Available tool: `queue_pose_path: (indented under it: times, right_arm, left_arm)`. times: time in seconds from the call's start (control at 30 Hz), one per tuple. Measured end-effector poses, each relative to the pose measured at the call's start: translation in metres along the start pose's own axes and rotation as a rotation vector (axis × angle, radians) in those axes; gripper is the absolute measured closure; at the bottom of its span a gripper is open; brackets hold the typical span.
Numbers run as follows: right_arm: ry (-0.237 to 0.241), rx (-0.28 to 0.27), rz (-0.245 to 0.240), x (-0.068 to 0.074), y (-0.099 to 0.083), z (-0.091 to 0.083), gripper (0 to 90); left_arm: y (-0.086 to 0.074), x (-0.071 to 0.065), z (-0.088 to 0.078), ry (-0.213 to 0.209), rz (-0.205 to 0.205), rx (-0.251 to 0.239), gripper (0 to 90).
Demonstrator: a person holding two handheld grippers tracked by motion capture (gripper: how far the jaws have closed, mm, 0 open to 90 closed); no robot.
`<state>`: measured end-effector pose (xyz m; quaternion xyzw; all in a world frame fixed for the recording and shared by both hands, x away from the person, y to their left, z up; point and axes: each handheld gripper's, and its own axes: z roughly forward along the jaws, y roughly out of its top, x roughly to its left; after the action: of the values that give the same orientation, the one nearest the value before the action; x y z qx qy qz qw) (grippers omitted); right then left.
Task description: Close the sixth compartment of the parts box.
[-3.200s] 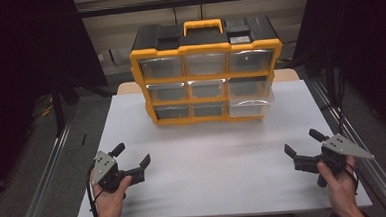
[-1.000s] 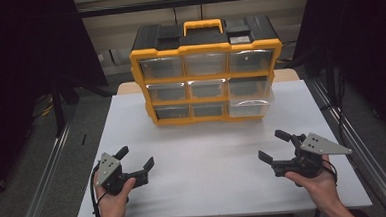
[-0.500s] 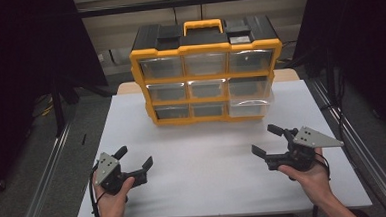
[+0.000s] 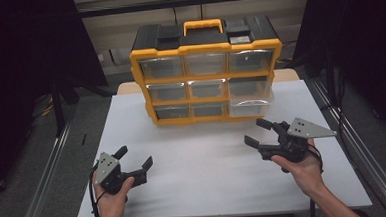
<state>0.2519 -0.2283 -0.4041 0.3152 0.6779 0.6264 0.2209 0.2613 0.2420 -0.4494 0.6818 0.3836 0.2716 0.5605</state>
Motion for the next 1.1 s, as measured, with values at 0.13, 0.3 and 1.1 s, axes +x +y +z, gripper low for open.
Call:
queue_pose_path:
  times: [0.13,0.3,1.1]
  right_arm:
    - [0.007,0.012,0.009,-0.0003,-0.0046,0.0029,33.1]
    - [0.039,0.015,0.003,-0.0012,-0.0043,0.0023,45.2]
    - [0.062,0.042,0.007,-0.0059,-0.0037,0.0110,90.0]
  left_arm:
    - [-0.0003,-0.0004,-0.0005,-0.005,0.003,0.002,4.0]
    - [-0.0002,-0.0009,0.0002,-0.005,0.000,0.001,4.0]
    - [0.0004,0.0001,-0.0004,0.001,0.013,0.002,4.0]
